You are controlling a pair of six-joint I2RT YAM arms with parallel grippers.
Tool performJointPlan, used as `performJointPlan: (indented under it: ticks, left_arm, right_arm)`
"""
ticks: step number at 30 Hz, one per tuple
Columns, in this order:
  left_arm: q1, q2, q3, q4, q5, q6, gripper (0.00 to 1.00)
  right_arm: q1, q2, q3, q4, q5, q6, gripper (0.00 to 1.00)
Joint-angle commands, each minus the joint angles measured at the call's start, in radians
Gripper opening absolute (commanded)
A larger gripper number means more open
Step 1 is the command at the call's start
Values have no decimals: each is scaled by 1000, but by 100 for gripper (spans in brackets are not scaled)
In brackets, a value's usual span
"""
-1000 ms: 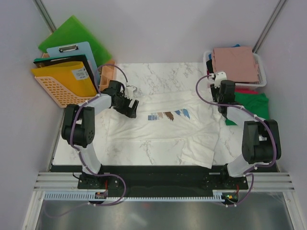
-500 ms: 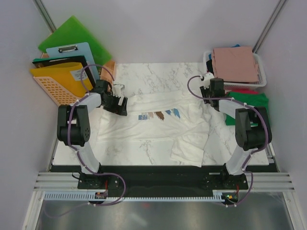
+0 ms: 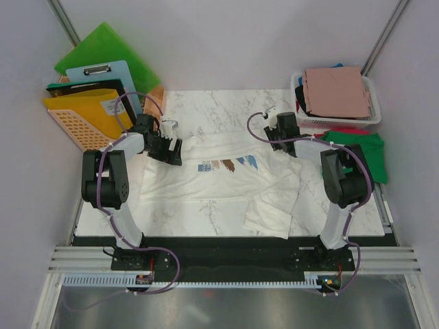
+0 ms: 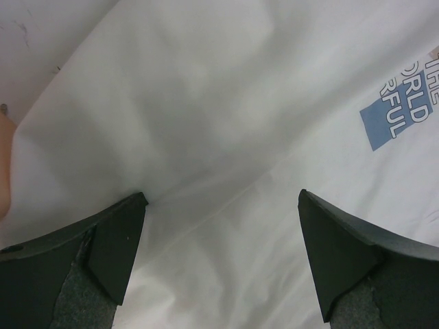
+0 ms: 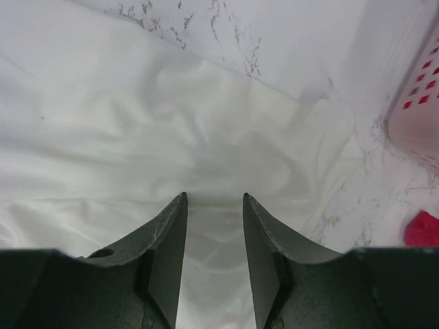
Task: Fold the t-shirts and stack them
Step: Fold the tshirt
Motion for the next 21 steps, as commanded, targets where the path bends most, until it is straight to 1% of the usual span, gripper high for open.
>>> performJointPlan:
  ticks: [1,10,15,21]
  left_arm:
    - [13,8,22,-22,8,1,100]
    - [13,-6,9,-22,11,16,100]
    - [13,2,5,-22,2,30,100]
    - [13,14,17,-19,18,16,100]
  right_arm:
    - [2,66,76,-52,16,25,46]
    - [-65,117,147,-198,69,19,46]
    - [-148,83,108,-198,63,1,46]
    - [-213,45,92,-192,57,-27,46]
